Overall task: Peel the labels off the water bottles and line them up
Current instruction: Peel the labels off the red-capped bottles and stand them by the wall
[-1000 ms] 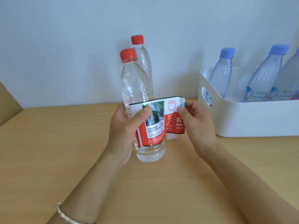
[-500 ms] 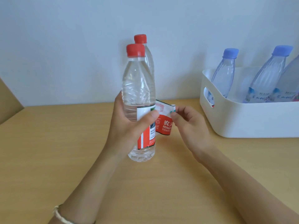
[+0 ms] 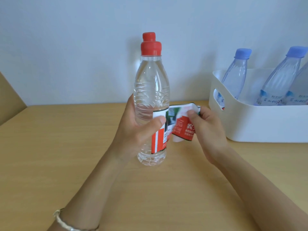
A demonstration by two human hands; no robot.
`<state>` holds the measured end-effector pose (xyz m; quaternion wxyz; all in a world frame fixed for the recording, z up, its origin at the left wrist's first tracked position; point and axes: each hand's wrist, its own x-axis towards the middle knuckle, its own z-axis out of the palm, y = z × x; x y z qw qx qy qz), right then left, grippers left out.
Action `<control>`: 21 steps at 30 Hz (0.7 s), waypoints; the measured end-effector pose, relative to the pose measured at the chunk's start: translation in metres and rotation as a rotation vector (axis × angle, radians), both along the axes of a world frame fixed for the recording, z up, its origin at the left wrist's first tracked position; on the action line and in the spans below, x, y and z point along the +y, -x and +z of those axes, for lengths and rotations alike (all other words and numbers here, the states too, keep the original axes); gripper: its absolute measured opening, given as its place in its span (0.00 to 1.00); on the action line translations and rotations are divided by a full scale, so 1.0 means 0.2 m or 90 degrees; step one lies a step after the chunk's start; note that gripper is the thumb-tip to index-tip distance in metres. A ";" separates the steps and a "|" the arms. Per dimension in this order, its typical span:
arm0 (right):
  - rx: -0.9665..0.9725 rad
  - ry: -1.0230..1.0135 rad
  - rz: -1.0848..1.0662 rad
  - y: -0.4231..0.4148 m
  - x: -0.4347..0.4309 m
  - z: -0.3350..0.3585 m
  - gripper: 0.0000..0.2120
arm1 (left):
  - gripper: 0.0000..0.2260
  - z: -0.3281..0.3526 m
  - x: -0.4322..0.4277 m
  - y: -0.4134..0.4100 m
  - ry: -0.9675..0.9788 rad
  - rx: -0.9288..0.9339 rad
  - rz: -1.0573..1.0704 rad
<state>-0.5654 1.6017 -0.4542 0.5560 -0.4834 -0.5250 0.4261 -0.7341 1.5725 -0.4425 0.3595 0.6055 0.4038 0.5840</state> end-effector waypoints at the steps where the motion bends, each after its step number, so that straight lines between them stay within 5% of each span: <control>1: 0.012 0.014 -0.014 -0.01 0.01 0.00 0.09 | 0.29 0.00 0.00 0.00 0.000 0.001 0.027; 9: 0.052 0.036 -0.027 0.03 0.00 0.03 0.10 | 0.33 0.03 0.01 0.02 -0.038 0.008 0.234; 21: 0.060 -0.009 -0.136 -0.06 0.05 0.05 0.12 | 0.41 0.01 0.05 0.08 -0.065 0.012 0.358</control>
